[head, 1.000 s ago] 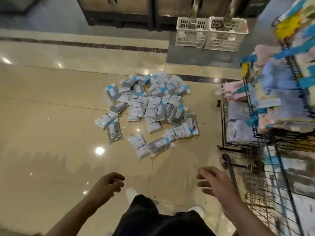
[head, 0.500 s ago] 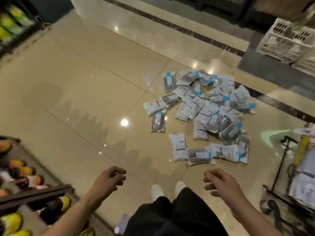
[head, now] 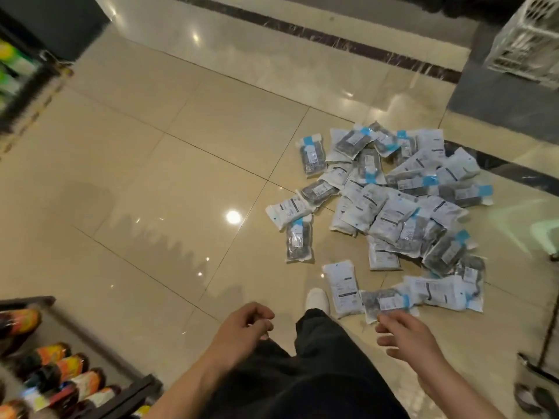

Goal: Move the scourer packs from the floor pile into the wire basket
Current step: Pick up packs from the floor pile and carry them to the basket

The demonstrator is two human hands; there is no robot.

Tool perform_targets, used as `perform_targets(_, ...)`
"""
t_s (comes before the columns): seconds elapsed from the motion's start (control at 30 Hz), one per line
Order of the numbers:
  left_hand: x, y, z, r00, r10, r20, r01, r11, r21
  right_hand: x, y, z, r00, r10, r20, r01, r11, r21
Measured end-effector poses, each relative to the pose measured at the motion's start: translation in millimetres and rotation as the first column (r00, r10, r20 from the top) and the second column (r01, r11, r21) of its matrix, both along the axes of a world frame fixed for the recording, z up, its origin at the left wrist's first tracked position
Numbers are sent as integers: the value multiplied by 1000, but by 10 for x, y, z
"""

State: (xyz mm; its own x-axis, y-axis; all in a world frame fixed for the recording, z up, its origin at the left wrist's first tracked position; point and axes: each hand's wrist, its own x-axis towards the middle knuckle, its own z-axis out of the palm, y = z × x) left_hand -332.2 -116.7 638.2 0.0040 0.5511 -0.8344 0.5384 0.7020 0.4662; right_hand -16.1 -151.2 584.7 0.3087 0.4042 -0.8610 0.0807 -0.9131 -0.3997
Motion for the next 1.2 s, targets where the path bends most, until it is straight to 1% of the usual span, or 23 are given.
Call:
perform_targets(0.17,-424,806,45,998,15,-58,-15,1000,-2,-416,925,12,999,42,-24,-40,996,77)
perform_targets(0.3,-802,1613,-81,990,-51,-131,49,999,-13,-813,1545,-115,993,95,-69,-89,992,85)
perform_targets(0.43,-1147,2640,-476,964,-200,-177,189,979,-74,-1162,2033,-378,994,101,-44,-97,993,70)
perform_targets(0.5,-1258,3125,-704,930,-321,-181,302,945,-121,-1280,2168,-541,999,42,-6,-41,998,44)
perform_targets(0.6,-1316,3688,-1033,843,-518,-146,494,853,-170,-1413,2232,-811,998,-51,24,52,998,-38)
perform_targets(0.7,-1171,4132,-1488,755,-643,-131,623,765,-167,-1526,2139,-1111,987,-144,64,151,980,-126)
perform_targets(0.77,-1036,4317,-1925,671,-731,-125,712,682,-164,-1583,2040,-1412,976,-201,81,214,956,-201)
perform_targets(0.8,-980,4389,-2202,606,-783,-137,766,621,-164,-1619,2015,-1601,972,-219,89,234,943,-235)
perform_targets(0.9,-749,4562,-3213,335,-919,-207,908,373,-188,-1687,1966,-2366,960,-259,109,281,911,-301)
perform_targets(0.93,-649,4628,-3585,280,-936,-213,923,324,-207,-1698,1990,-2673,963,-251,94,268,911,-313)
perform_targets(0.97,-544,4691,-3965,247,-946,-211,931,292,-219,-1700,2030,-3000,970,-231,81,245,916,-319)
perform_targets(1.0,-454,4746,-4352,223,-950,-220,935,272,-227,-1706,2086,-3332,974,-216,73,228,923,-311)
perform_targets(1.07,-313,4800,-5123,197,-936,-290,939,266,-219,-1652,2209,-4059,982,-177,63,188,940,-286)
perform_targets(1.1,-232,4800,-5482,167,-932,-322,949,241,-205,-1608,2248,-4426,987,-153,57,163,949,-271)
perform_targets(1.17,-85,4740,-6090,84,-922,-379,977,152,-152,-1532,2361,-5074,993,-102,54,112,969,-221)
perform_targets(1.2,-11,4714,-6338,75,-912,-404,986,129,-109,-1502,2440,-5357,995,-80,51,89,978,-190)
